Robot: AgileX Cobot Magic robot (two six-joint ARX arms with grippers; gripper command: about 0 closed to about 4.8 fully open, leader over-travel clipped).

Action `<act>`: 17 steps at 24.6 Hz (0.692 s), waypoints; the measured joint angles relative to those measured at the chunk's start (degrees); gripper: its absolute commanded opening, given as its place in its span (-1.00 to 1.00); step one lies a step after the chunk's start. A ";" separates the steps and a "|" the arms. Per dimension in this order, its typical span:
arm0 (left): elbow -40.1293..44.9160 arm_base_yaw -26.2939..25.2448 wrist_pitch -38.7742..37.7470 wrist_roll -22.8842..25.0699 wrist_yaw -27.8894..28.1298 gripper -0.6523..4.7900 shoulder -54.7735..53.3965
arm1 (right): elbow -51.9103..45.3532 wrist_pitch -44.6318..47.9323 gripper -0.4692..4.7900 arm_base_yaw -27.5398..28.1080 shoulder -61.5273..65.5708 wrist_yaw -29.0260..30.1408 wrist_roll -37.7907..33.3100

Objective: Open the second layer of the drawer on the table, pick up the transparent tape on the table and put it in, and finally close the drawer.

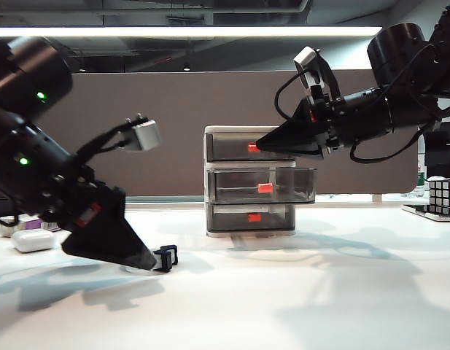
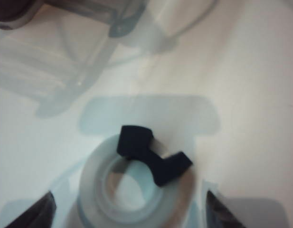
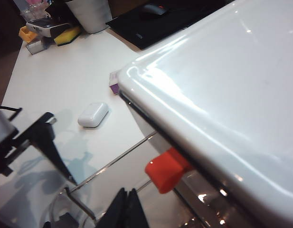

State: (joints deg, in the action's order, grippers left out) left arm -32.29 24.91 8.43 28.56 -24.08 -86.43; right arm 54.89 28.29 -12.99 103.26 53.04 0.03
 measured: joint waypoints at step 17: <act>-3.87 -0.04 1.44 0.13 -2.43 -0.33 -6.56 | -0.02 -0.39 -0.84 0.00 0.00 0.72 0.00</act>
State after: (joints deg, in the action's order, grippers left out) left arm -36.16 24.86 9.87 28.69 -26.50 -92.99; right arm 54.87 27.90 -12.99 103.26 53.76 0.03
